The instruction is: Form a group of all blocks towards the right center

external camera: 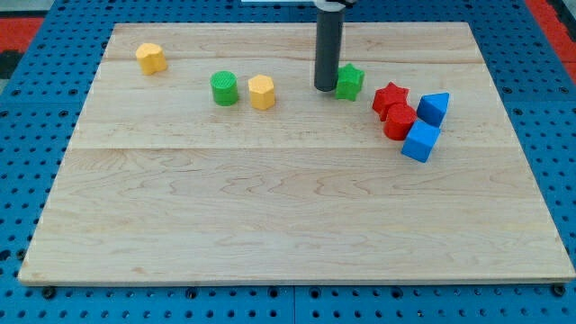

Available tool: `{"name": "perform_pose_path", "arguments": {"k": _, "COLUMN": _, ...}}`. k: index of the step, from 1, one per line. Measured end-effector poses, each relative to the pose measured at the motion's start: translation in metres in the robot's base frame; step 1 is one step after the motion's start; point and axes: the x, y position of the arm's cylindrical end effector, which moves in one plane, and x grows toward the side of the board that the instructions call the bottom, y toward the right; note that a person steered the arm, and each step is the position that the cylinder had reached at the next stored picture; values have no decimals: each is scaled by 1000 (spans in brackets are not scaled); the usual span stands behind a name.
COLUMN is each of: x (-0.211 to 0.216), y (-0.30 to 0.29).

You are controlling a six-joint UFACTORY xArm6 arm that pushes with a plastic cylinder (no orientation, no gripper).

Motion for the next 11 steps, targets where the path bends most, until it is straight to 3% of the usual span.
{"name": "perform_pose_path", "arguments": {"k": 2, "x": -50, "y": 10}}
{"name": "perform_pose_path", "arguments": {"k": 4, "x": 16, "y": 50}}
{"name": "perform_pose_path", "arguments": {"k": 7, "x": 18, "y": -18}}
{"name": "perform_pose_path", "arguments": {"k": 9, "x": 42, "y": 24}}
{"name": "perform_pose_path", "arguments": {"k": 10, "x": 49, "y": -20}}
{"name": "perform_pose_path", "arguments": {"k": 11, "x": 54, "y": -110}}
